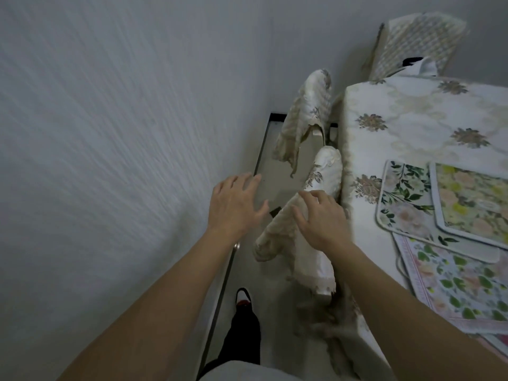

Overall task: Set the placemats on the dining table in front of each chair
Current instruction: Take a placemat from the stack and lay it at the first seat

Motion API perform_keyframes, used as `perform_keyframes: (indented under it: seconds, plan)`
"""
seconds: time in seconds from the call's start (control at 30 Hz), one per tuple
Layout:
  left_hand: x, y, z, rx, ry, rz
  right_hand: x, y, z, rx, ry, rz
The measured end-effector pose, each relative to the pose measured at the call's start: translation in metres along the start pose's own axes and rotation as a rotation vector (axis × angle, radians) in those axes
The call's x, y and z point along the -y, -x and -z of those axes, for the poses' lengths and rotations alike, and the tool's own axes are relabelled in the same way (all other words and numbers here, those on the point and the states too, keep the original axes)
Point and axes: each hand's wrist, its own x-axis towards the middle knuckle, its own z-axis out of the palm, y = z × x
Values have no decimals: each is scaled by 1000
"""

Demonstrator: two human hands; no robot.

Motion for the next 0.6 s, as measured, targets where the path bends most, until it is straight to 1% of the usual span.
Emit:
perform_keyframes:
  seconds: [0.1,0.23,0.37,0.47,0.6]
  plan:
    - [12,-54,-16,-2,26,-61,-4,-46,-7,-31,-5,-60]
    - [22,-125,-26,7,82,-127,-6,-105,-12,-15,-2,-135]
    - [22,-192,-30,-15,142,-203,4,-148,-8,-50,10,-213]
    - [12,-227,-38,-14,200,-250,1,-169,-2,-51,64,-229]
    - [0,-255,-59,20,225,-306,-16,-191,-2,-81,73,-307]
